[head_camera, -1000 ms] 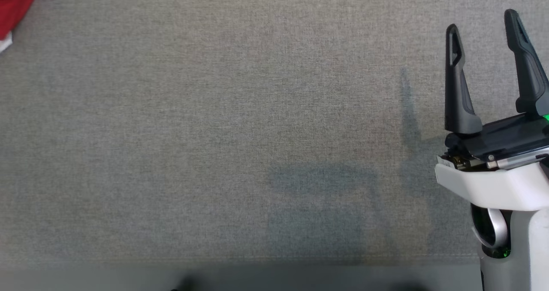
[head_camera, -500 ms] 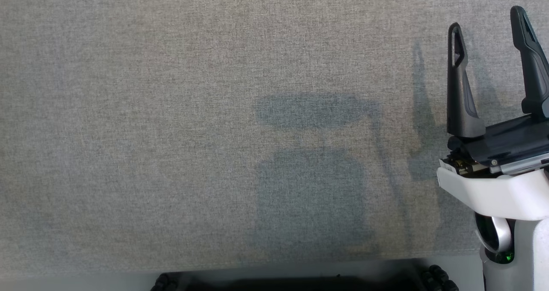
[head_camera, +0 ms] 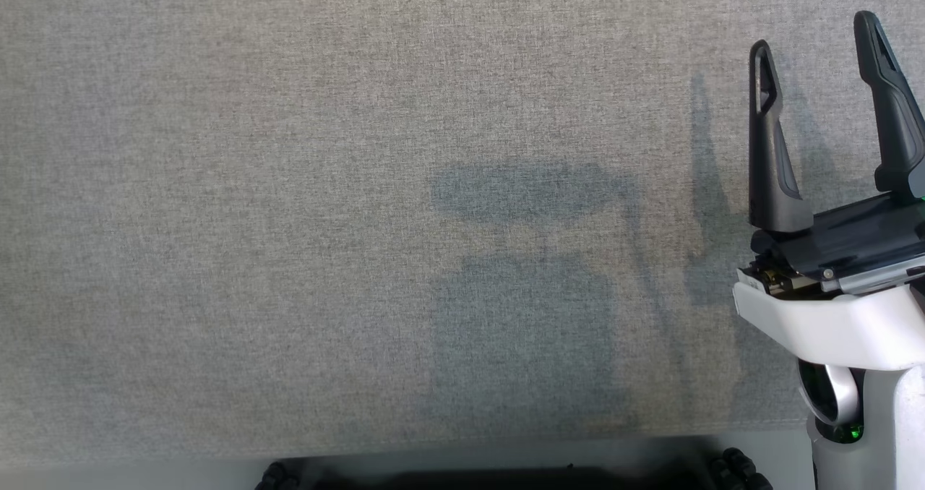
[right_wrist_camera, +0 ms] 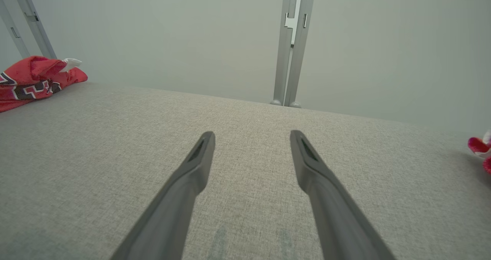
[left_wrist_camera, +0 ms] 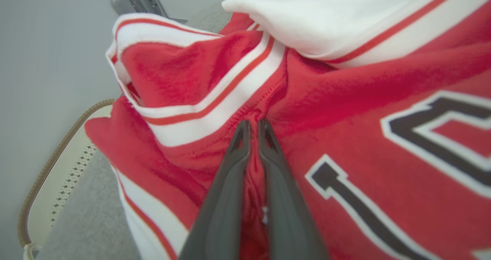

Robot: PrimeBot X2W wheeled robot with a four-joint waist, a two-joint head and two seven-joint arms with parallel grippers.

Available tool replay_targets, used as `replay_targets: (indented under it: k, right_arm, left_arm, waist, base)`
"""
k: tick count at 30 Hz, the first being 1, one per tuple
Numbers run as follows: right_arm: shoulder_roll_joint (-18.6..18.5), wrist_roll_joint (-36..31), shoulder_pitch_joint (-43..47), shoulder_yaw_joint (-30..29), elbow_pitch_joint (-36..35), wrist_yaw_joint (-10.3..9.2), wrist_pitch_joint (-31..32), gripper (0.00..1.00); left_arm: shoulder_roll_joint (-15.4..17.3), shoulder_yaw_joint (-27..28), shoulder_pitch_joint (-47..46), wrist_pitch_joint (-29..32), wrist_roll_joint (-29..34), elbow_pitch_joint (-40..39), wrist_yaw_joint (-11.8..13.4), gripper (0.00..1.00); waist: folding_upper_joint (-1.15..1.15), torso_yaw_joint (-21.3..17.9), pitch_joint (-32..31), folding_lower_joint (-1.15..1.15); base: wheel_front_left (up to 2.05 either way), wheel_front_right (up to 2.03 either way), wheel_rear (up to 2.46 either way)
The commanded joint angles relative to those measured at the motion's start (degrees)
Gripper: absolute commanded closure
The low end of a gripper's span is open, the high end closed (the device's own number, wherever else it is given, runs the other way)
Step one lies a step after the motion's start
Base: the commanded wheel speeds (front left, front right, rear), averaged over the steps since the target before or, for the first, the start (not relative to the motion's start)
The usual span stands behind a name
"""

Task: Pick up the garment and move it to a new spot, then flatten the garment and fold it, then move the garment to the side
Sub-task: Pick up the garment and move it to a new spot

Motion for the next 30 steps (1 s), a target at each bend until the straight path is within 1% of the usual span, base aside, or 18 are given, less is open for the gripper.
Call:
replay_targets:
  k: [1,7,16,20,21,30]
  right_arm:
    - [-0.3,-0.1,-0.3,-0.2,0.3,-0.03,-0.4,0.0]
    - [-0.2,0.2,-0.5,0.1,1.6,-0.03,-0.8,0.0]
    - [0.0,1.5,-1.2,0.7,4.8,-0.03,-2.7,0.0]
    - [0.0,2.2,-1.2,0.9,6.7,-0.03,-3.9,0.0]
    - [0.1,3.0,-1.1,0.9,7.8,-0.03,-4.6,0.0]
    - [0.1,6.4,0.3,1.0,12.4,-0.03,-7.3,0.0]
  left_arm:
    - [0.1,-0.1,-1.7,-1.1,0.1,0.0,-0.5,1.0]
    - [0.7,-0.7,-3.2,-3.1,0.0,-0.5,-1.5,1.0]
    - [2.5,-4.0,-4.9,-2.1,0.5,-2.3,-2.3,1.0]
    - [3.7,-6.2,-5.1,0.5,-0.2,-4.3,-2.4,1.0]
    - [4.4,-7.8,-4.6,2.5,-1.1,-6.3,-2.4,1.0]
    - [8.7,-14.8,-2.3,13.2,-5.8,-15.5,-2.4,1.0]
  waist:
    - [0.0,0.2,-0.3,0.0]
    - [0.0,0.4,-1.5,0.0]
    - [0.0,-0.4,-5.7,0.0]
    - [0.0,-1.1,-8.6,0.0]
    - [0.0,-1.6,-10.1,0.0]
    - [0.0,-4.0,-16.9,0.0]
  base:
    - [0.0,0.0,0.0]
    - [0.0,0.0,0.0]
    - [0.0,0.0,0.0]
    - [0.0,0.0,0.0]
    - [0.0,0.0,0.0]
    - [0.0,0.0,0.0]
